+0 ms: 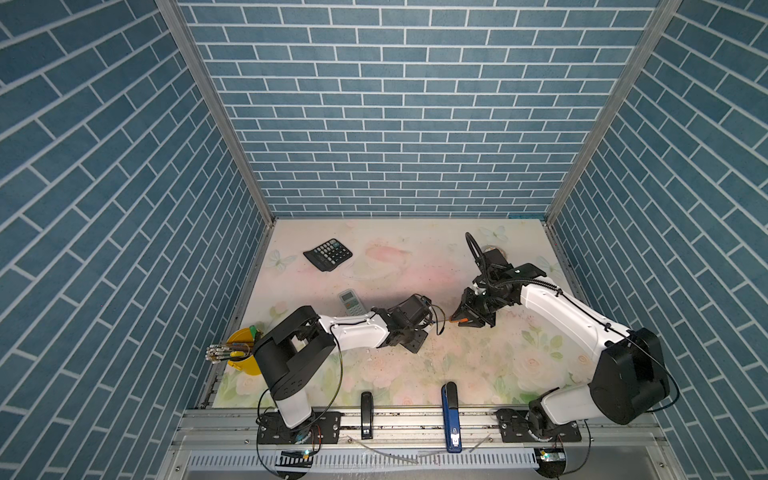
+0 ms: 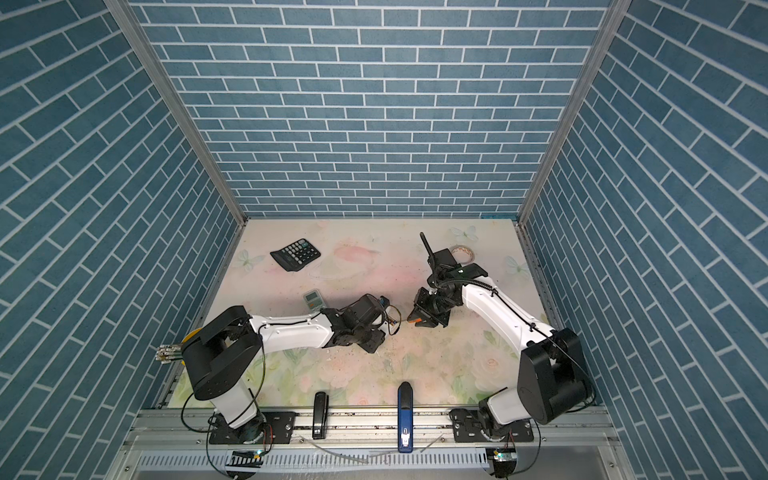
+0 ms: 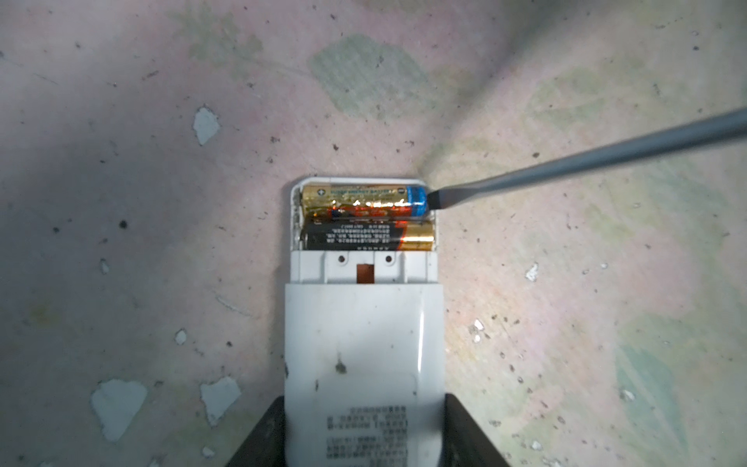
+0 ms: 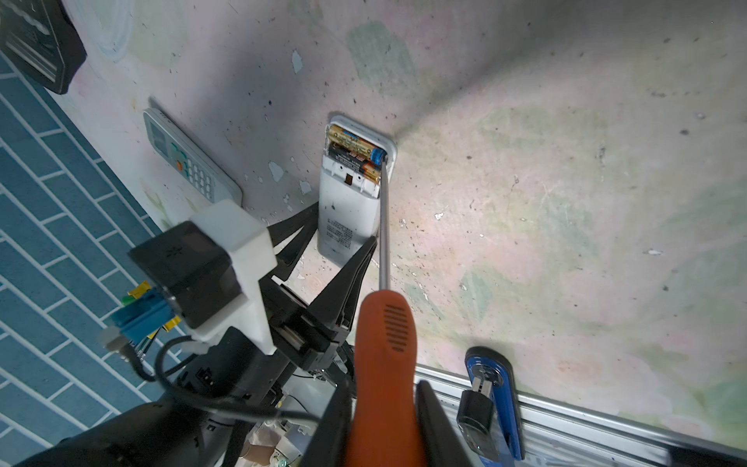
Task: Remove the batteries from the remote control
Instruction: 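Place the screwdriver tip against the blue end of the upper battery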
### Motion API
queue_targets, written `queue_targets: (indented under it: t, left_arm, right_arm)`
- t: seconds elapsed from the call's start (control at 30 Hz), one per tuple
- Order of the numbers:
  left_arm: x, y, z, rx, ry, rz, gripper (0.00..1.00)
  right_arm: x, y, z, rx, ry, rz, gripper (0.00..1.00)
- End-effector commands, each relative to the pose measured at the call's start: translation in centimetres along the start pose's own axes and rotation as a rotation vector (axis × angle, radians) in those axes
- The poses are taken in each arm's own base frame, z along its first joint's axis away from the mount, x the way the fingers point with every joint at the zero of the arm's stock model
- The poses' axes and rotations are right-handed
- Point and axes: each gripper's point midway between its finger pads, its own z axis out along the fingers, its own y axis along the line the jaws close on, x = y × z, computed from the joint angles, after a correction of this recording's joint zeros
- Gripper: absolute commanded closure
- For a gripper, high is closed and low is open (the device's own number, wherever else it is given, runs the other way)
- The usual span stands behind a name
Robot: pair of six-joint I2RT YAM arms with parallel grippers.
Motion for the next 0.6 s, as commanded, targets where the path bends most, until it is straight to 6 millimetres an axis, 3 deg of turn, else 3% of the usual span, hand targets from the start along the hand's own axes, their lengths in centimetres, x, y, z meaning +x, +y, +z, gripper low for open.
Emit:
queue_targets:
  t: [0.0,0.27,0.57]
  left_arm:
    - [3.7,-0.7,1.5,0.050,0.125,0.008,0.47]
    - [3.8,-0.8,1.6,0.060,0.123,0.004,0.48]
    - [3.9,-0.9,1.8,0.067,0.128,0.004,0.49]
  right_arm:
    - [0.0,2.9,0.8,-0.150,0.019,-0.059,1.00]
    - [-0.3,5.1,0.1,-0.253,-0.003,-0.087,1.00]
    - [-0.3,5.7,-0.3,-0.273,-0.009,-0.101,1.00]
